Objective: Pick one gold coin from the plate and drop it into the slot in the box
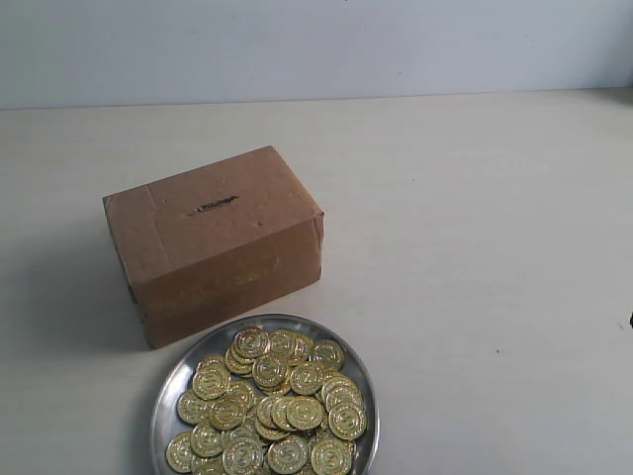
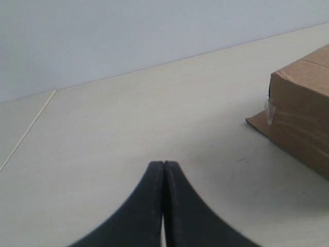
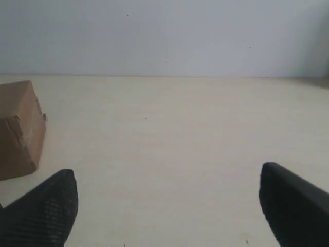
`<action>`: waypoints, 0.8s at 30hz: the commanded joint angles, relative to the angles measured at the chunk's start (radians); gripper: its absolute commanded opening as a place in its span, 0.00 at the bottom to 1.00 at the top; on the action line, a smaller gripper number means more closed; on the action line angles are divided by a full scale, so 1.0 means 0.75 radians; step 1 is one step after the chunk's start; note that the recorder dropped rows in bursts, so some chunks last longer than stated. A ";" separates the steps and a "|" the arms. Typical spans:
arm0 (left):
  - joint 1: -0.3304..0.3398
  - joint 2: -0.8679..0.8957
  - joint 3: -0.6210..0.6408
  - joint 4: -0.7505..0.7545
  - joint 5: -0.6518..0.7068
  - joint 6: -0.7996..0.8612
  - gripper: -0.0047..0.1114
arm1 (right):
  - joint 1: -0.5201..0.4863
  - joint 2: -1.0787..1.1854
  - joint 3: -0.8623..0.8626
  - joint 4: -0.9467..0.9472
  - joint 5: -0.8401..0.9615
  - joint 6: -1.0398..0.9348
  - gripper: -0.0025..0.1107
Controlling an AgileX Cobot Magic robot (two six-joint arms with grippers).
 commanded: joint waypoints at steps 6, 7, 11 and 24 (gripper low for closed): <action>0.003 -0.007 0.000 0.000 -0.011 -0.009 0.04 | -0.004 -0.007 0.006 -0.002 0.026 -0.138 0.29; 0.003 -0.007 0.000 0.000 -0.011 -0.009 0.04 | -0.004 -0.007 0.006 -0.005 0.029 -0.138 0.18; 0.003 -0.007 0.000 0.000 -0.011 -0.009 0.04 | -0.004 -0.007 0.006 -0.005 0.029 -0.130 0.02; 0.003 -0.007 0.000 0.003 -0.014 -0.009 0.04 | -0.004 -0.007 0.006 -0.005 0.029 -0.127 0.02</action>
